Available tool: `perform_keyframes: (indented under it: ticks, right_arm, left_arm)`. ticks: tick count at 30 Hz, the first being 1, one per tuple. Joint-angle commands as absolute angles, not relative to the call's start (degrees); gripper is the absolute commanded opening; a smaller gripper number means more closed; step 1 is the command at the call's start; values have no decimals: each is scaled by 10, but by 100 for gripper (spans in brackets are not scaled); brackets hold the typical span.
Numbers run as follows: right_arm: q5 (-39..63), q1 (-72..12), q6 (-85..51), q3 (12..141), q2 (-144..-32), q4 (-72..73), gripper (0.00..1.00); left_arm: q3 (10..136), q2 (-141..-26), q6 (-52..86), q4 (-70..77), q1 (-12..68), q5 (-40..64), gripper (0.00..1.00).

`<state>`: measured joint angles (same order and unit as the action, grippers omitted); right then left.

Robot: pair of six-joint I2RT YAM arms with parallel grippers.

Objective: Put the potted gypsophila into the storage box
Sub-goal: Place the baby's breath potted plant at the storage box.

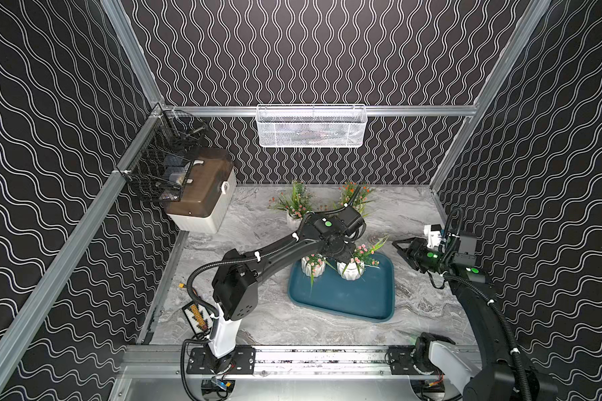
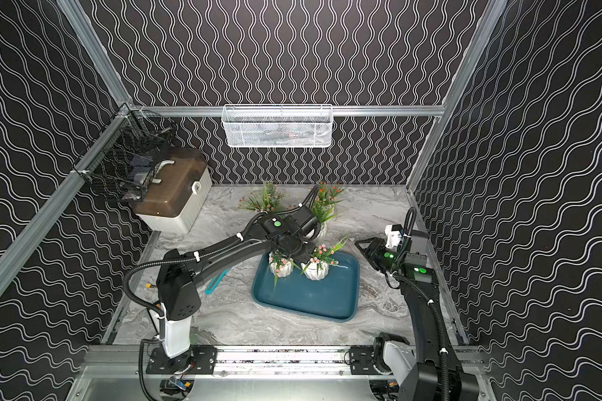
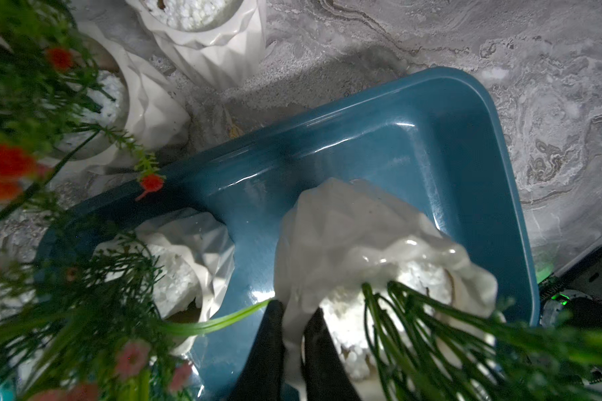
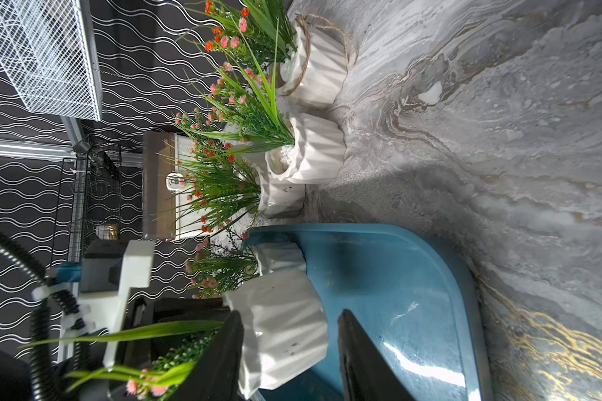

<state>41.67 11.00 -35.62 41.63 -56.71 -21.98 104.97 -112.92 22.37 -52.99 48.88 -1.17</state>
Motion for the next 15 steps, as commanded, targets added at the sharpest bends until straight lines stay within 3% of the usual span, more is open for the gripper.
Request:
perform_keyframes:
  ticks: [1,15]
  right_arm:
    - [424,111,-365,416,-569,-205,47]
    - [431,112,-366,414,-572,-201,47]
  left_arm:
    - [1056,-1140,221,-492,492,11,0]
    - [1079,-1174,211,-513,506,-26,0]
